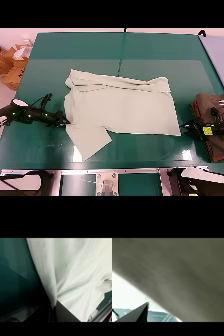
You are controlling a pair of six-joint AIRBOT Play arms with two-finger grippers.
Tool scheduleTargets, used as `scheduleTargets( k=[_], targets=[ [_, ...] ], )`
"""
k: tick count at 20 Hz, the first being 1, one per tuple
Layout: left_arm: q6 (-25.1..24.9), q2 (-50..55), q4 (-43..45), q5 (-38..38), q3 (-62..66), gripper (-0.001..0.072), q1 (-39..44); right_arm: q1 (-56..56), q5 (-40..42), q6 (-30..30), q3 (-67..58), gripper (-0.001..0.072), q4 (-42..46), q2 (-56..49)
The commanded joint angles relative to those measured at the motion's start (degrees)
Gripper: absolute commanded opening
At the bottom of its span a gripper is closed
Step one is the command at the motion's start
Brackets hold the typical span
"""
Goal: Fold the shirts.
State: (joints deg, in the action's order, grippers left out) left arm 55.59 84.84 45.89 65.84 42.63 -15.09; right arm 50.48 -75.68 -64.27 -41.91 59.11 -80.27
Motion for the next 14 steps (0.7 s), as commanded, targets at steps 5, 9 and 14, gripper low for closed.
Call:
scheduleTargets(
  k=[5,9,14],
  targets=[
    [-0.4,0.0,-0.3,-0.3,0.7,0.0025,-0.4,-8.4,-0.9,0.5,0.8,0.0528,2.7,-4.9],
    [-0.4,0.0,-1.0,-0.2,0.7,0.0025,-0.4,-9.4,-0.3,0.5,1.1,0.0395,2.2,-4.9],
    [-0.5,-1.2,-2.9,5.1,4.3,0.0023,-0.4,-12.9,-0.9,2.1,-1.1,0.0019,-2.7,-3.5]
  ],
)
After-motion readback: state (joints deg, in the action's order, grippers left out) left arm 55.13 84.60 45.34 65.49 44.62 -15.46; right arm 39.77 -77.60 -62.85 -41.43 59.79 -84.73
